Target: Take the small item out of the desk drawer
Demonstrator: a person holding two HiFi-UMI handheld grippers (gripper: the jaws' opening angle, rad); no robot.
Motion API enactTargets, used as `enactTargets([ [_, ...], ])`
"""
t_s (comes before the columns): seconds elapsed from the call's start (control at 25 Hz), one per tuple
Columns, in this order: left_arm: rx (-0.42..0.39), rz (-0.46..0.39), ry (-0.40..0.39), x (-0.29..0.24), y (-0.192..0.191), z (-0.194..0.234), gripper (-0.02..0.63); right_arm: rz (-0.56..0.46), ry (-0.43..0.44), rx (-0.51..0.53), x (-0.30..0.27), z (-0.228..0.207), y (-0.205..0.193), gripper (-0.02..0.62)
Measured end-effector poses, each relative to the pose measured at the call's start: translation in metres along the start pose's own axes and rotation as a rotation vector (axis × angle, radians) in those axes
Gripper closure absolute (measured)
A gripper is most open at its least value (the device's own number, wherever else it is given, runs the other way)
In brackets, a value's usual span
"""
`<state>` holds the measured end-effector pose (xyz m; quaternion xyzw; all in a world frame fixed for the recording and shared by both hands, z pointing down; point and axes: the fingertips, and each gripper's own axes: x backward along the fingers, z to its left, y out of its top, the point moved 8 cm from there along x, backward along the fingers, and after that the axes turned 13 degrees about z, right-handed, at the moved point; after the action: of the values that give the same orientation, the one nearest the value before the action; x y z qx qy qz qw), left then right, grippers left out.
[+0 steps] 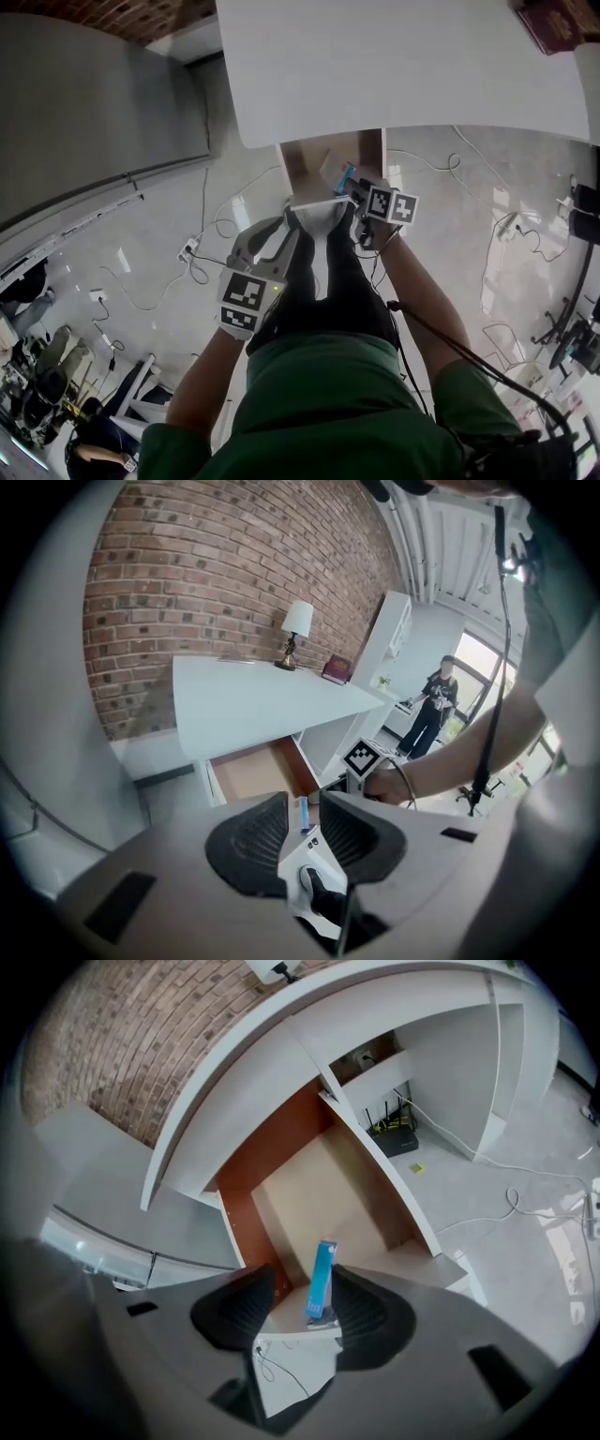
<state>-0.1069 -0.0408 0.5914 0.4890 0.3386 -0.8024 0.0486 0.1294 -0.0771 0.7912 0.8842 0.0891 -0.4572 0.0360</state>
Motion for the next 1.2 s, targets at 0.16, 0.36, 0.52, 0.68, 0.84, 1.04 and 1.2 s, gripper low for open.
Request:
enactTargets([
  [0.16,0.025,0.000,0.009,-0.003,0.001,0.009,0.508,0.013,-0.045,-0.044,-0.015,-0.014,0.008,0.402],
  [0.36,0.061,0.002,0.023,-0.001,-0.001,0.019,0.508,0.054,-0.049,-0.074,-0.036,-0.019,0.014,0.402],
  [0.52,0.082,0.008,0.028,-0.005,-0.011,0.034,0.508,0.070,-0.098,-0.069,-0.058,-0.022,0.022,0.407],
  [0.68,0.099,0.015,0.030,-0.005,-0.014,0.038,0.508,0.103,-0.159,-0.038,-0.061,-0.019,0.024,0.475],
  [0.84,0.104,0.012,0.029,-0.008,-0.012,0.041,0.508,0.107,-0.149,-0.041,-0.063,-0.019,0.026,0.500],
  [1.04,0.102,0.000,0.007,-0.008,0.000,0.035,0.508,0.108,-0.166,0.105,-0.053,-0.008,0.030,0.514],
  [1.2,0.090,-0.004,0.001,-0.007,0.004,0.029,0.508,0.085,-0.171,0.174,-0.040,0.001,0.029,0.514],
])
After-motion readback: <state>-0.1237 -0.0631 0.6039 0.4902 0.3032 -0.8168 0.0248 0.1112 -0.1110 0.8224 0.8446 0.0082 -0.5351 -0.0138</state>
